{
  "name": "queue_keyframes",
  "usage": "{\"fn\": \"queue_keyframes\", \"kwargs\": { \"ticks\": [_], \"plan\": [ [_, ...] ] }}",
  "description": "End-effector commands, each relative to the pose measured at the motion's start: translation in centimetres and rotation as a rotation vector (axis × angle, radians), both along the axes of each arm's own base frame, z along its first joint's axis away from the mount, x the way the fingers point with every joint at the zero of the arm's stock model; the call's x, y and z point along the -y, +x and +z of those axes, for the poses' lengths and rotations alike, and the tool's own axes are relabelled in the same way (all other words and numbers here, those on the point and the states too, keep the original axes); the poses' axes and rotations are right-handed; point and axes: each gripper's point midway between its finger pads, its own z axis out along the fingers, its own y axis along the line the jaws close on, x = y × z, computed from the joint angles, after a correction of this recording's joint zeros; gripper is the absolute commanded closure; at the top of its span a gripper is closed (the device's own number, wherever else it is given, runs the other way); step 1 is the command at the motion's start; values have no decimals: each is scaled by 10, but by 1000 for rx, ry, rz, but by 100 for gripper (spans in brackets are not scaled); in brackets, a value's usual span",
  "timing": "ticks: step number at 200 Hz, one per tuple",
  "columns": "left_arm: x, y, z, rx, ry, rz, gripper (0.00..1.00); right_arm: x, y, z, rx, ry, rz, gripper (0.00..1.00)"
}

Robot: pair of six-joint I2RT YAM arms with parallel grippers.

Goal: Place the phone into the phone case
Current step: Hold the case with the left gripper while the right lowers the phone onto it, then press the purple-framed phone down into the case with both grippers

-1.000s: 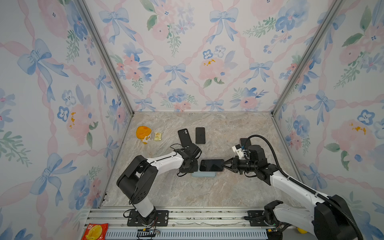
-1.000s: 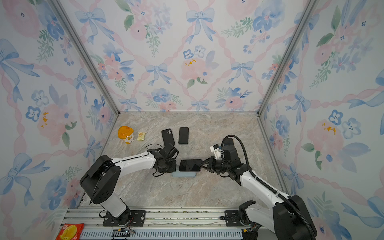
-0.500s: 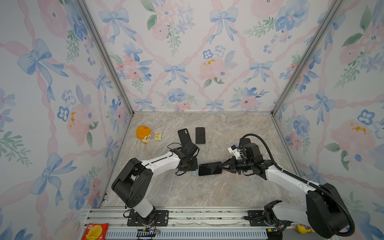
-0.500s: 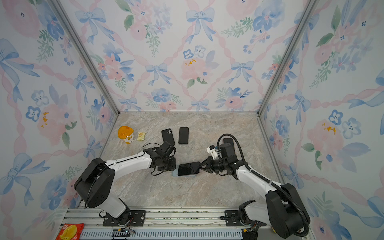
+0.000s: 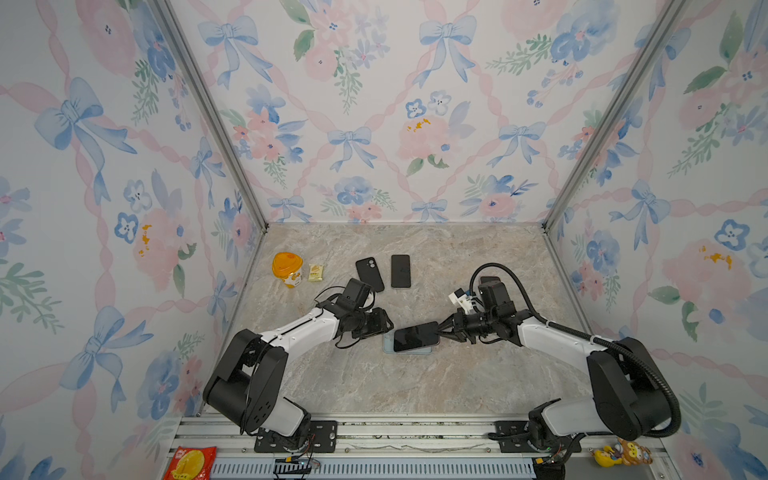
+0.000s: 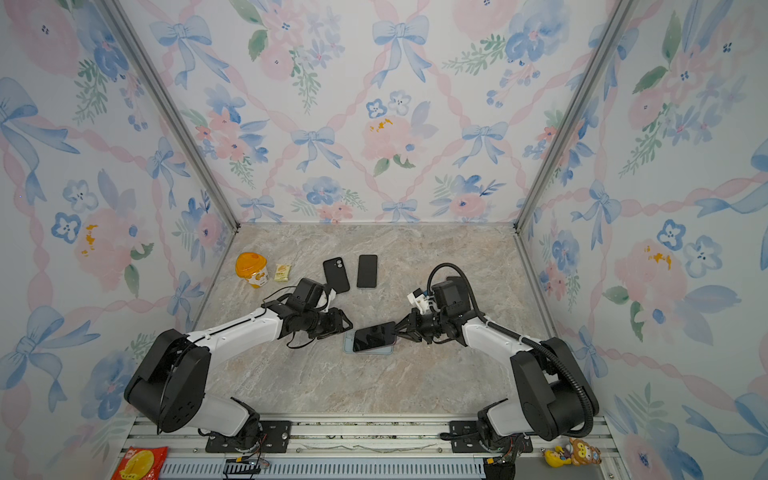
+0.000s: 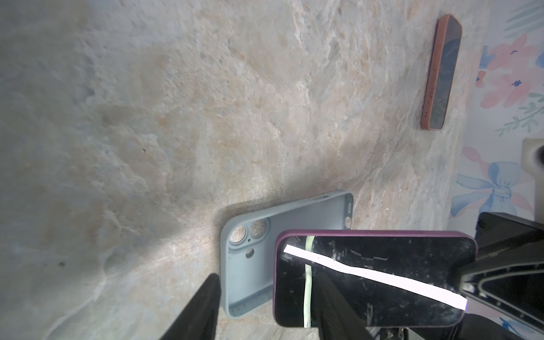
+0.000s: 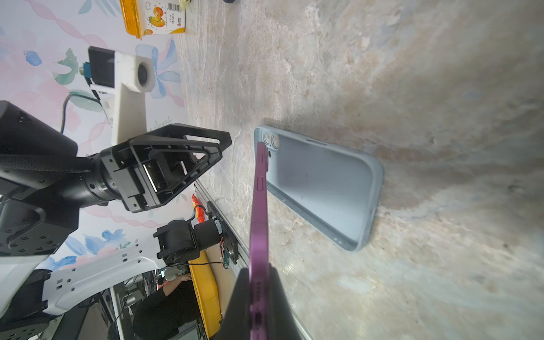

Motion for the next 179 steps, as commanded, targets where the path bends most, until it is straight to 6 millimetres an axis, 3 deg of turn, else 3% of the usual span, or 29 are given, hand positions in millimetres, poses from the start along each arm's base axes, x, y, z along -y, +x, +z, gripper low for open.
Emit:
{"fn": "queue_keyframes", "kwargs": {
  "ticks": [1, 22, 27, 77, 179],
  "plan": [
    [3, 0, 2, 10, -67, -35, 46, -12, 8, 15, 38, 56, 39, 100],
    [2, 3, 5, 18, -91, -35, 45, -15, 11, 12, 33, 59, 48, 100],
    [-2, -6, -6, -11, -82, -32, 44, -16, 11, 11, 32, 58, 50, 100],
    [-4, -15, -21, -46, -89, -32, 42, -19, 14, 4, 16, 47, 62, 100],
    [0, -21, -34, -71, -129, -36, 43, -18, 14, -14, -9, 3, 73, 100]
  ]
}}
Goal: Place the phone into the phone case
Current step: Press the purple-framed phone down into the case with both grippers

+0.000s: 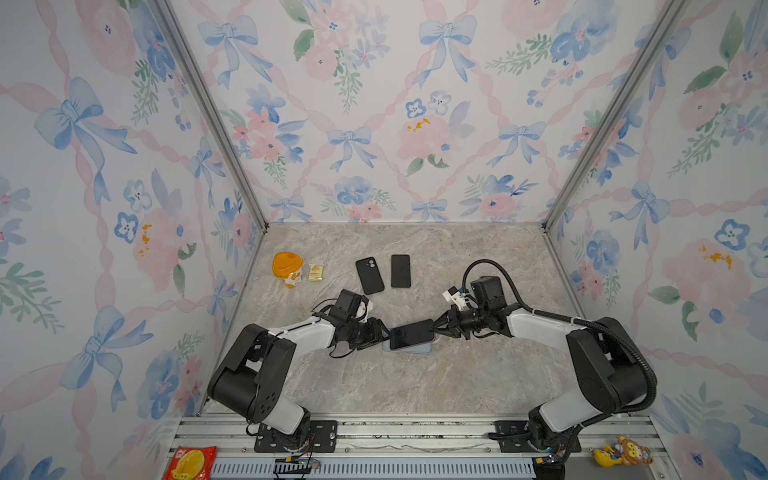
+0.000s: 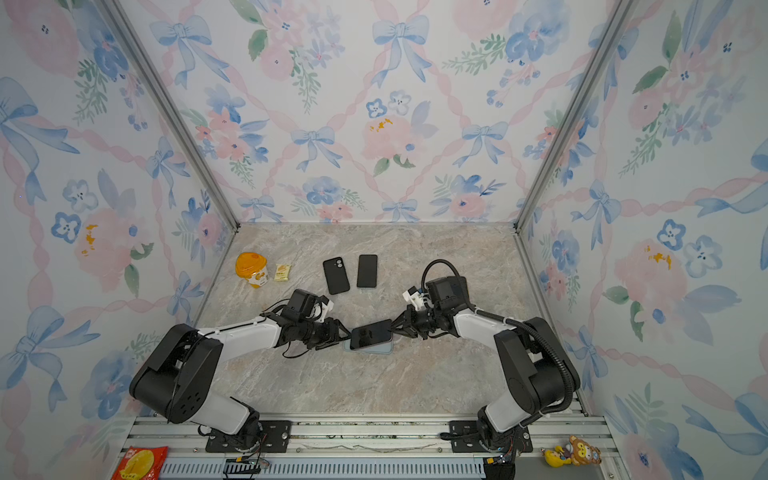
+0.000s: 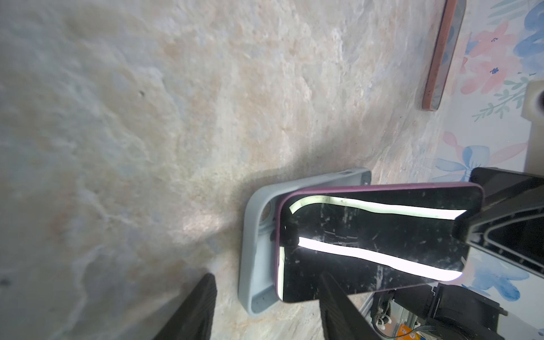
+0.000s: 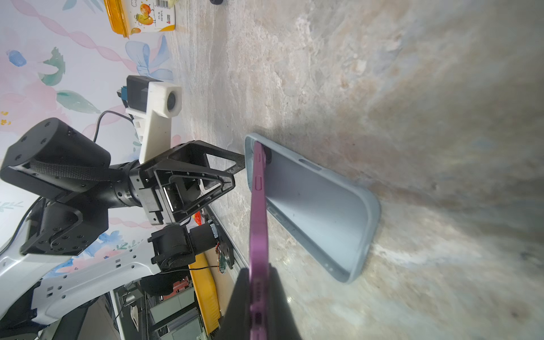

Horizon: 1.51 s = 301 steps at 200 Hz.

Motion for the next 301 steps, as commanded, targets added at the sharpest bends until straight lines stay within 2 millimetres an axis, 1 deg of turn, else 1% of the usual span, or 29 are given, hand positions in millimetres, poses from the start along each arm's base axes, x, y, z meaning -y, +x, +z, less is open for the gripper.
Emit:
{"fn": "queue_keyframes", "kwargs": {
  "ticks": [1, 47, 75, 80, 83, 92, 188, 267, 301],
  "plan": [
    [1, -3, -4, -15, -23, -1, 43, -6, 1, 2, 13, 8, 35, 100],
    [2, -3, -4, -13, -30, -3, 46, -10, -2, -11, -2, -6, 54, 100],
    [3, -4, -4, -17, -41, -5, 47, -12, -2, -13, 6, -10, 62, 100],
    [3, -4, -4, -16, -44, -4, 47, -12, -2, -12, 8, -11, 62, 100],
    [4, -4, -4, -17, -44, -5, 47, -12, -3, -21, -14, -22, 61, 100],
    [4, -5, -5, -19, -47, -4, 47, -12, -4, -24, -20, -28, 62, 100],
    [6, -11, -4, -20, -71, 0, 49, -9, -10, -44, -40, -92, 66, 100],
    [12, -15, -1, -13, -88, -6, 50, -11, -16, -61, -67, -135, 73, 100],
    [15, -18, -5, -13, -75, -15, 50, -9, -15, -68, -53, -180, 65, 100]
  ]
}}
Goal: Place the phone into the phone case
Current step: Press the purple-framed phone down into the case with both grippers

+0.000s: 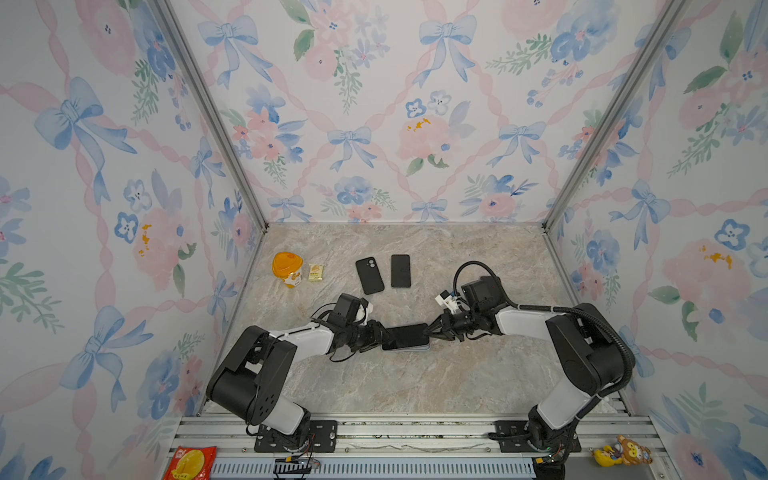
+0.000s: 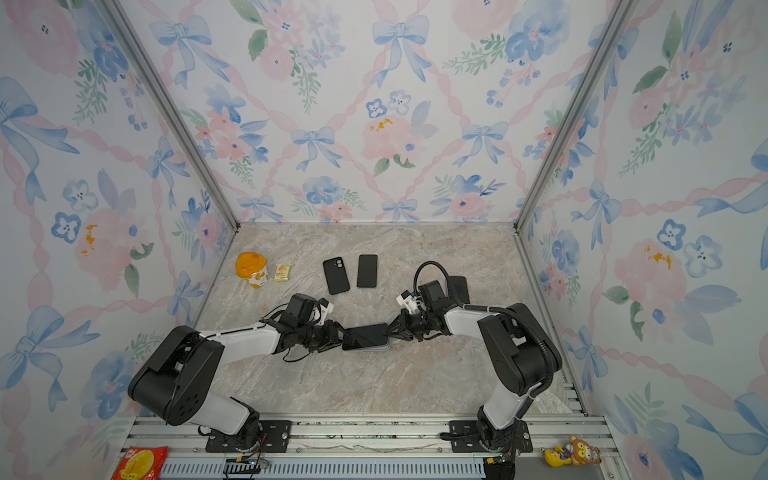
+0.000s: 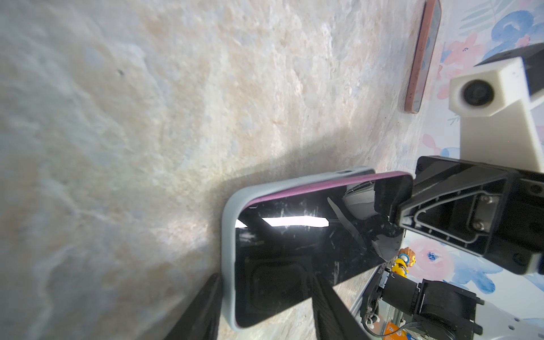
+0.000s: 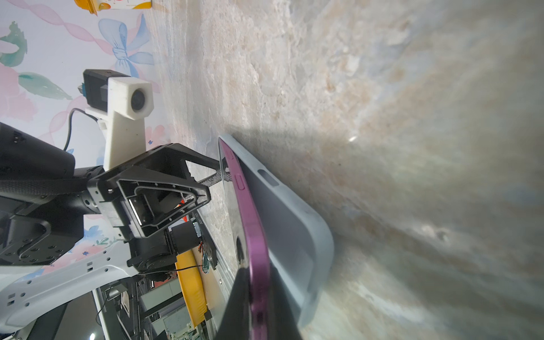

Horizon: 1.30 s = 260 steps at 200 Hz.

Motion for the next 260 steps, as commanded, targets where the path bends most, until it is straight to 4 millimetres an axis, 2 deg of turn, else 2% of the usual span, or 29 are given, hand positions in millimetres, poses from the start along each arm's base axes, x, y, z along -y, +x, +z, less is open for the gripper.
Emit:
{"fn": "queue_keyframes", "kwargs": {
  "ticks": [1, 79, 147, 186, 213, 229, 235, 260],
  "plan": [
    [9, -13, -3, -23, -17, -35, 50, 4, -15, -35, -50, -144, 5, 100],
    [23, -17, -2, -11, -18, -60, 50, 0, -23, -45, -57, -188, 26, 96],
    [22, -18, -3, -5, -14, -56, 50, 6, -24, -43, -48, -256, 34, 78],
    [19, -18, -5, -5, -2, -57, 50, 4, -21, -32, -21, -251, 29, 68],
    [9, -14, -2, 5, 13, -41, 50, 9, -18, -20, 36, -286, 48, 61],
    [3, -12, -1, 11, 25, -34, 50, 16, -15, -18, 56, -332, 42, 59],
    [3, -12, -1, 13, 28, -34, 50, 17, -13, -8, 84, -331, 37, 58],
    [2, -11, -2, 11, 34, -39, 50, 20, -9, 3, 115, -357, 29, 56]
  ]
}}
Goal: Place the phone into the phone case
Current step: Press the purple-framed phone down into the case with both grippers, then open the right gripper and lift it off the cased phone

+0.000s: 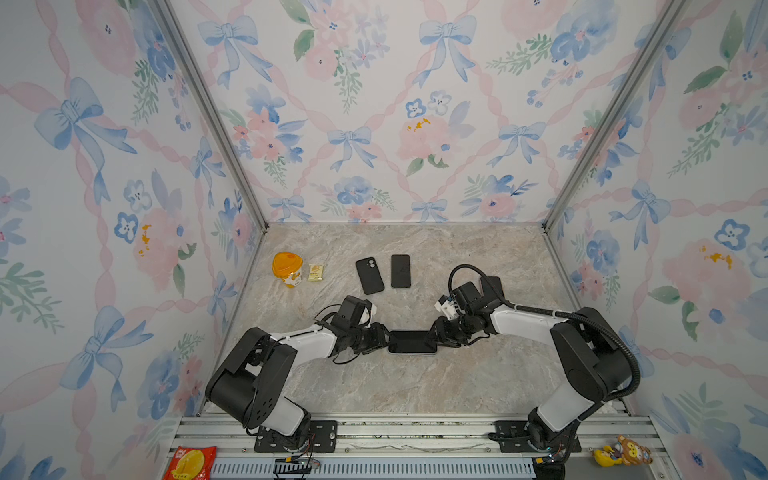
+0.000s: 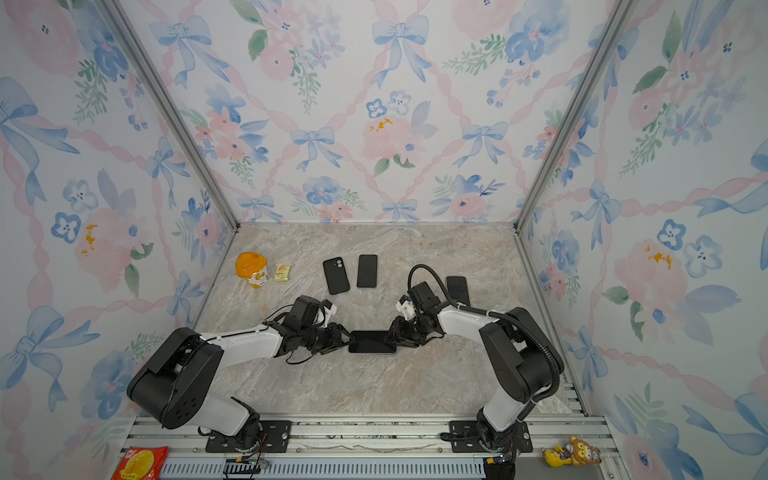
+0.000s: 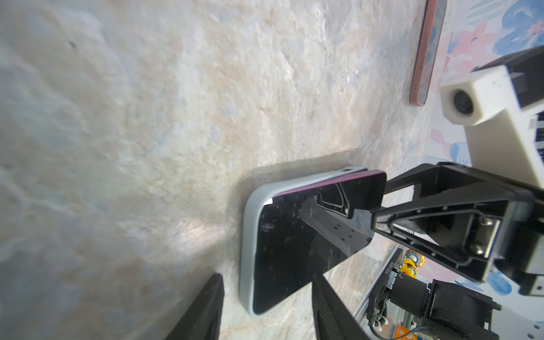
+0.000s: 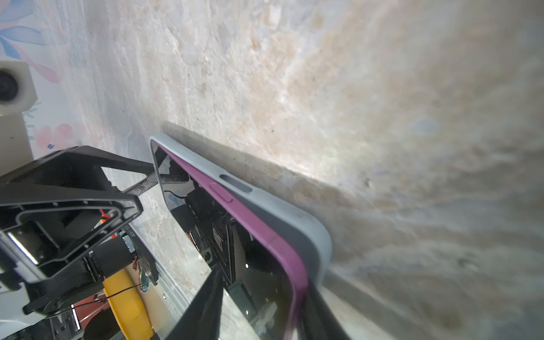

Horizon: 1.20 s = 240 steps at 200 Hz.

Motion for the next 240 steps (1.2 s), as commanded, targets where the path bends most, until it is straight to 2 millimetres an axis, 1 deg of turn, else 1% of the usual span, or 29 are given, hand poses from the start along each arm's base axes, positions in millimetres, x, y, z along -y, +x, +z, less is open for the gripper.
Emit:
{"fn": "queue_keyframes", "kwargs": {
  "ticks": [1, 35, 49, 72, 93, 104, 125, 157, 200, 240],
  "plan": [
    [-3, -6, -2, -5, 10, -29, 50, 4, 4, 20, 62, -45, 16, 56],
    [-5, -6, -3, 4, 25, -43, 50, 4, 4, 29, 90, -54, 14, 52],
    [-4, -5, -1, 17, 23, -55, 50, 7, 4, 31, 120, -78, 16, 52],
    [-2, -4, 1, 28, 19, -76, 53, 23, 3, 27, 177, -188, 7, 53],
    [-4, -3, 2, 40, 34, -77, 55, 29, -3, 25, 232, -264, 13, 54],
    [-7, -1, -1, 44, 61, -76, 57, 31, -5, 21, 242, -287, 14, 55],
    [-11, 6, -5, 44, 113, -75, 61, 30, -7, 15, 236, -295, 24, 56],
    [-15, 15, -7, 59, 175, -70, 68, 22, -7, 15, 242, -290, 45, 57],
    [-3, 17, -8, 67, 183, -108, 70, 18, -5, 11, 238, -281, 49, 57],
    [0, 18, -13, 59, 188, -123, 73, 13, -5, 8, 232, -265, 54, 57]
  ]
}}
